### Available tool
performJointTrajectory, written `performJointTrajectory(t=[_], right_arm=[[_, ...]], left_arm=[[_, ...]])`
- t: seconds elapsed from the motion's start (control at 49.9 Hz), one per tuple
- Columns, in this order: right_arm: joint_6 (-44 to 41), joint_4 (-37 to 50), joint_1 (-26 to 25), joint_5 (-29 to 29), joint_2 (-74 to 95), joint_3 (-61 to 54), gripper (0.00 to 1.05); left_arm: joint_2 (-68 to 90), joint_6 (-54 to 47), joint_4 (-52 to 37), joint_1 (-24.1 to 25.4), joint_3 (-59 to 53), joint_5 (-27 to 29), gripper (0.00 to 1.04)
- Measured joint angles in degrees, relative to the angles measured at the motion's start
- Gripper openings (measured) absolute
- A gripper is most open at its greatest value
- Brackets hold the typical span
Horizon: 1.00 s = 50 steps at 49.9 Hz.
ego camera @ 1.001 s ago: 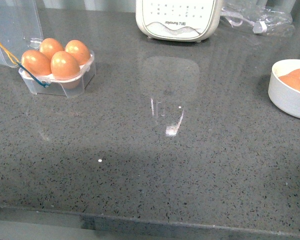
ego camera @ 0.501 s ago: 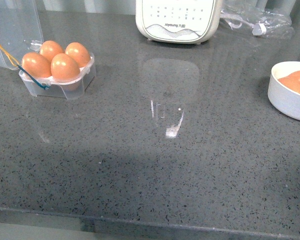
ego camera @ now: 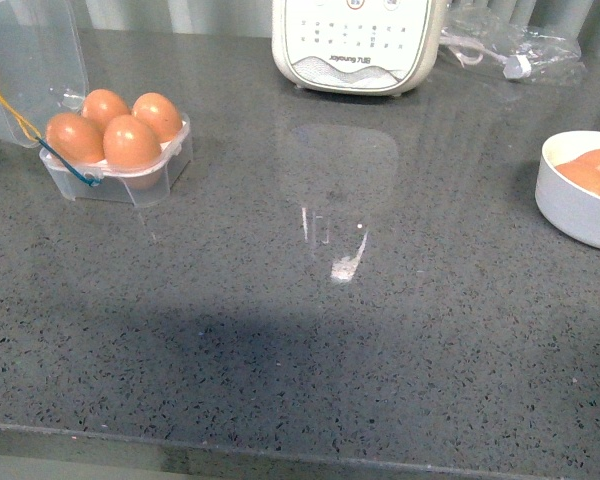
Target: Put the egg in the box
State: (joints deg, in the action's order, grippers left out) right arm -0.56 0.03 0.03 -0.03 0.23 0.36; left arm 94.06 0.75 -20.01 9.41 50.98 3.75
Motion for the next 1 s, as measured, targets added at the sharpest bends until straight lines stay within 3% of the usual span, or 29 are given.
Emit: performJointTrajectory(t=[0.28,0.561,0.721,1.001], right_arm=[[0.00,0.00,0.00,0.00,0.00,0.00,0.97],[0.00,0.00,0.00,0.00,0.00,0.00,0.97],[0.00,0.00,0.00,0.00,0.00,0.00,0.97],[0.00,0.00,0.00,0.00,0.00,0.00,0.97]], left_arm=[[2.03,4.09,-1.97,-4.94,1.86,-2.60,0.98],[-2.75,7.61,-2.86,-15.39,-4.09,-9.60,0.98],[-4.79,5.70,-2.86,-20.39,-6.54,-10.69,0.98],[-5.38,3.39,-1.05,-18.49,-6.16,-9.77,0.98]])
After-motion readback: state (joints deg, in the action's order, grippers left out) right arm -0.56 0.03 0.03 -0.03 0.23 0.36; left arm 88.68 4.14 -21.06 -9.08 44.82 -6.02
